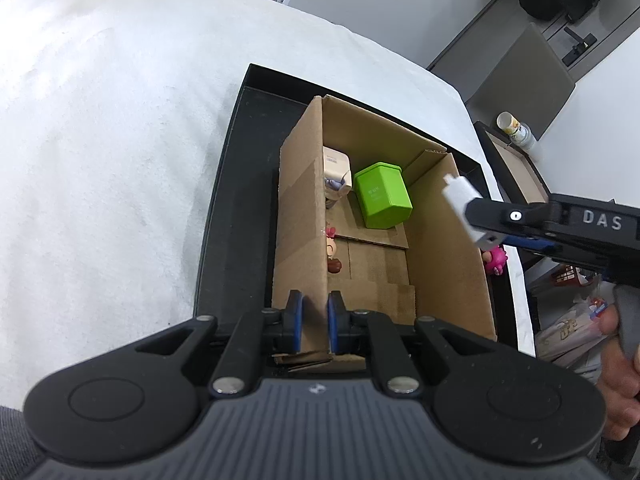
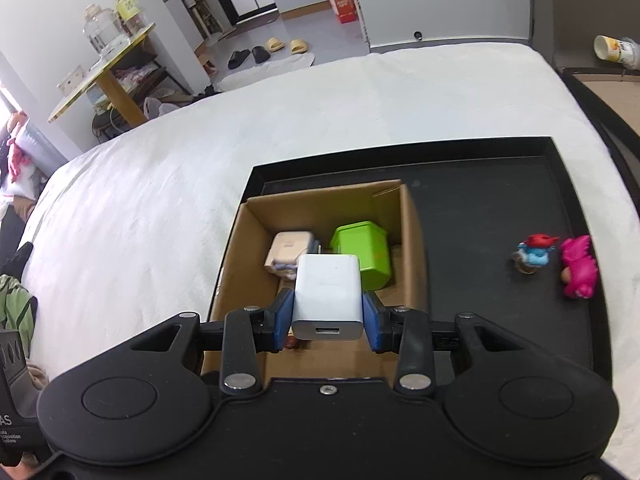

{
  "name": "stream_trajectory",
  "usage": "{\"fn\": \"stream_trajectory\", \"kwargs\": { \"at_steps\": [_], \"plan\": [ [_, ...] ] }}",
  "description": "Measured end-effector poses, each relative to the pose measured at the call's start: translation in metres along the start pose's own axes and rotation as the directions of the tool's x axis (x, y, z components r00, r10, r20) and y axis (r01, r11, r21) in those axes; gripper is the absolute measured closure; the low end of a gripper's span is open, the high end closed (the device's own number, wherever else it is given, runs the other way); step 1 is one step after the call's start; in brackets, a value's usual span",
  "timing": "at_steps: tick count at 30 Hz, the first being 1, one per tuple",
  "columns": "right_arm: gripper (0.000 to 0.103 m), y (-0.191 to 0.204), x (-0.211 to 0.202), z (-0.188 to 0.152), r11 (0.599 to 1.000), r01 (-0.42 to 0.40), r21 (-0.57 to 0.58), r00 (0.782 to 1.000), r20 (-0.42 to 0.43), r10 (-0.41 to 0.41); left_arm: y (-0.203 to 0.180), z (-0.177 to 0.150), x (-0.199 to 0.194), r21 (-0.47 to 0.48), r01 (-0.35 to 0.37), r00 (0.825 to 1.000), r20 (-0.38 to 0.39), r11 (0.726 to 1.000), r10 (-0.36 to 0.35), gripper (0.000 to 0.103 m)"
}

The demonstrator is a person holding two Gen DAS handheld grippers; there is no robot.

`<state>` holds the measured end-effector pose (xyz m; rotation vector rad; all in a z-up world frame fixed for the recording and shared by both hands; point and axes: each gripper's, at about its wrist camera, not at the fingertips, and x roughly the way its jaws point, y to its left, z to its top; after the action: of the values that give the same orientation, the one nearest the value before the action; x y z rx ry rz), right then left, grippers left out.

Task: Organize rigid objects
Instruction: 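Carry the charger into the cardboard box and release it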

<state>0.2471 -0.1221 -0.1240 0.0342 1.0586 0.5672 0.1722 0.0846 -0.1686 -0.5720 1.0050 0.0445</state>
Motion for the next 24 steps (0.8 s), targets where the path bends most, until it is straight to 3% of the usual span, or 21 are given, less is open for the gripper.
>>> {"fn": "stream_trajectory", "kwargs": {
  "at_steps": [14, 22, 24],
  "plan": [
    [0.067, 0.015, 0.042, -0.014, 0.998, 0.050, -0.028, 0.995, -0.084, -0.052, 0.003, 0.001, 0.001, -0.009, 0.019, 1.000, -0.006, 1.000, -0.019, 0.091],
    [0.066, 0.018, 0.052, -0.019, 0.997, 0.072, -0.032, 0.993, -0.088, -0.074, 0.003, 0.001, 0.001, -0.005, 0.015, 1.000, -0.005, 1.000, -0.015, 0.091],
    [0.059, 0.018, 0.053, -0.020, 0.997, 0.073, -0.037, 0.994, -0.083, -0.076, 0.003, 0.001, 0.001, -0.004, 0.014, 1.000, -0.005, 1.000, -0.014, 0.091]
  ]
}}
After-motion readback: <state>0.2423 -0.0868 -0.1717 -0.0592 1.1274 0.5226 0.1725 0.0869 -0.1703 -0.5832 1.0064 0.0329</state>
